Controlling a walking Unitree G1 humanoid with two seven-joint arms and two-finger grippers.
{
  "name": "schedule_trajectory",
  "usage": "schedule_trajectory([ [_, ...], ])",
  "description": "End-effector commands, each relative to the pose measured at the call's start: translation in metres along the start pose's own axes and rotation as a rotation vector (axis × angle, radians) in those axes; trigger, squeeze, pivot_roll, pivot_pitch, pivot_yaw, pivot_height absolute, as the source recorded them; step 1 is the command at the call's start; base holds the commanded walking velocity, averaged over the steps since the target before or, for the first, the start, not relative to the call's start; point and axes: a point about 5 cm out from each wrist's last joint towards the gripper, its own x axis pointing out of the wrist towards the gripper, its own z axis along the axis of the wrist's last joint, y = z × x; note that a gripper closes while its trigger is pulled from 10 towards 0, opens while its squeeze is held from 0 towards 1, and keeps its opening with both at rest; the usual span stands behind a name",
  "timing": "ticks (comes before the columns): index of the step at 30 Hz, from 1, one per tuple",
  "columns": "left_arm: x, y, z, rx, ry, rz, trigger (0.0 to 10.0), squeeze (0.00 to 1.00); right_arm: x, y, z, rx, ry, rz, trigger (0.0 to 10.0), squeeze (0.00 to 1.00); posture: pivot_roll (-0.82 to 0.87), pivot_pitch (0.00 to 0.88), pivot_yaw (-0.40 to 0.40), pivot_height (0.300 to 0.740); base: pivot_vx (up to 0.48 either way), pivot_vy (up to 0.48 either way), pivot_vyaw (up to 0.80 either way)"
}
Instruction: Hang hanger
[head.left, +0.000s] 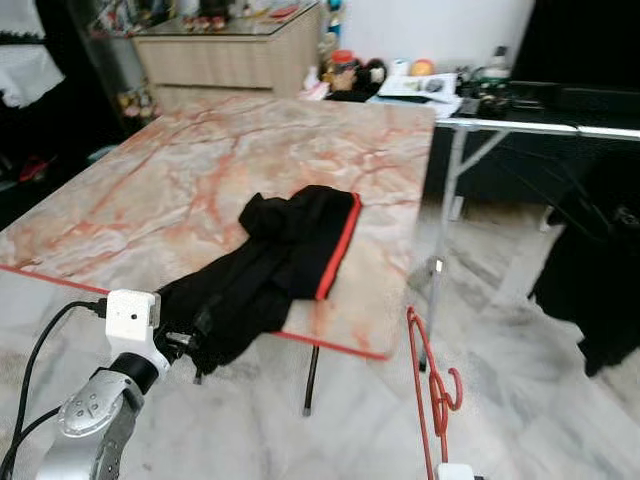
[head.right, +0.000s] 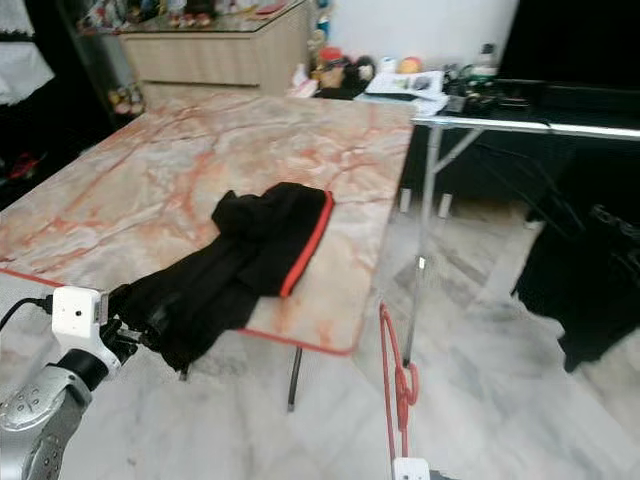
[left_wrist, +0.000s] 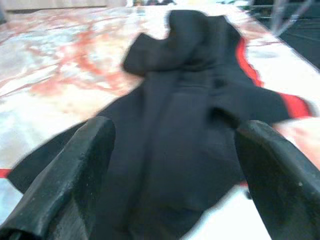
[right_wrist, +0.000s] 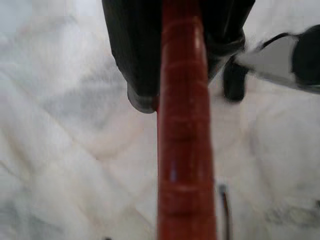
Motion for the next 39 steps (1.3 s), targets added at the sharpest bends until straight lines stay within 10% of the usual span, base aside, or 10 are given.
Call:
schedule_trajectory([
  [1, -0.002, 0.005, 0.003, 0.008, -0.004, 0.010, 10.0, 0.00, 0.000, 0.004, 0.001, 0.007, -0.005, 0.007, 10.0, 0.00, 0.07, 0.090, 0.078, 0.740, -0.285, 0.000, 0.00],
  [15, -0.009, 0.019, -0.019, 0.045, 0.088, 0.065, 10.0, 0.00, 0.001, 0.004, 0.002, 0.009, -0.007, 0.007, 10.0, 0.00, 0.07, 0.092, 0.077, 0.740, -0.077, 0.000, 0.00],
  [39, -0.067, 0.044, -0.160, 0.026, 0.744, 0.286, 10.0, 0.00, 0.002, -0.005, 0.006, 0.014, -0.007, -0.017, 10.0, 0.00, 0.04, 0.000, 0.060, 0.740, 0.000, 0.000, 0.00],
])
